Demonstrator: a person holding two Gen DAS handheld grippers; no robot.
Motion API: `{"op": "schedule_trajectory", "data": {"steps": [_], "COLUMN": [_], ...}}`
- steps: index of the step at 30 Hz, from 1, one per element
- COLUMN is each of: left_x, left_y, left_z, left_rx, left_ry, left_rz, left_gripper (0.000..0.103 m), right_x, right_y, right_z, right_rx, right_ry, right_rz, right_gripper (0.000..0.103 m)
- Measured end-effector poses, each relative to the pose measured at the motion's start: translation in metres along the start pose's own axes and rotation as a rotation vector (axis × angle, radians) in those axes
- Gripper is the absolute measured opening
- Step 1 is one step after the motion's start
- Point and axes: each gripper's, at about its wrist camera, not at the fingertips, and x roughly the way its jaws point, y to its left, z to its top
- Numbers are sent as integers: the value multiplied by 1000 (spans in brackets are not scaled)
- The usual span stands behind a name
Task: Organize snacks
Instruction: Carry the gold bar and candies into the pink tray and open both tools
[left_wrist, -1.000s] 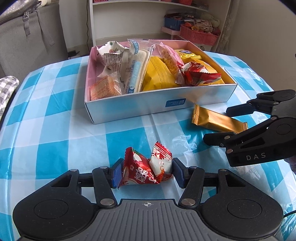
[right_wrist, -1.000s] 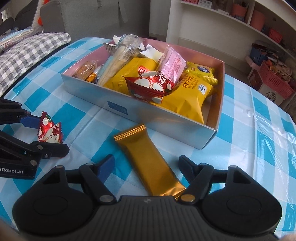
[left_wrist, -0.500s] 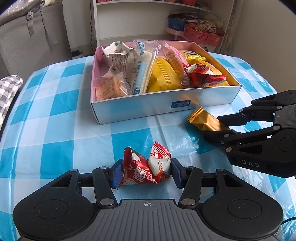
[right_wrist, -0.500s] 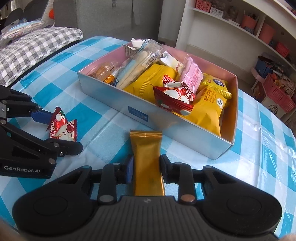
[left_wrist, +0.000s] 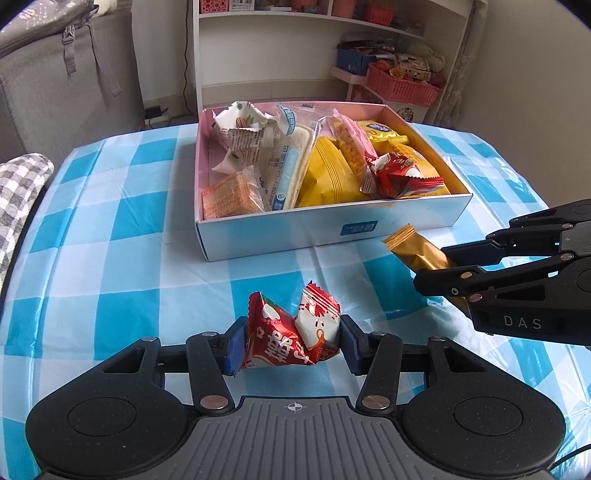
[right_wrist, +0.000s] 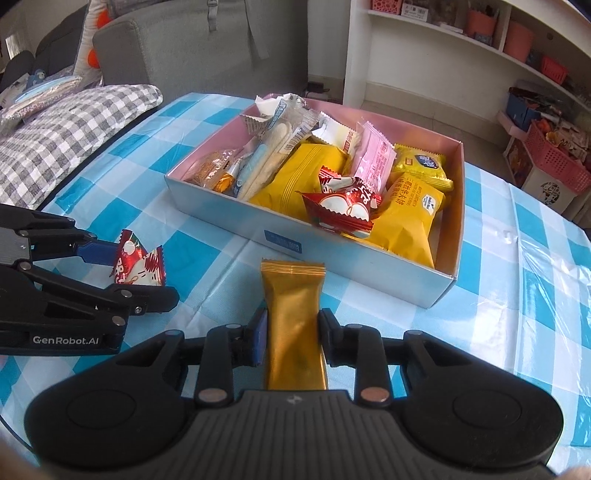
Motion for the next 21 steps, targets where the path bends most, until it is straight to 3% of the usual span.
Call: {"op": "schedule_trajectory", "data": {"steps": [13, 21], "left_x": [-18, -20], "left_y": [6, 20], "left_z": [17, 52], "left_rx": [-53, -66], "left_ry": [-70, -149], "left_rz": [-15, 8], "left_gripper": [49, 49], "right_x": [-32, -37], "right_y": [-17, -45], "right_z": [10, 28], "right_rx": [160, 307], "right_ry": [-73, -148], "right_rz": [32, 29], "right_gripper": [27, 27]}}
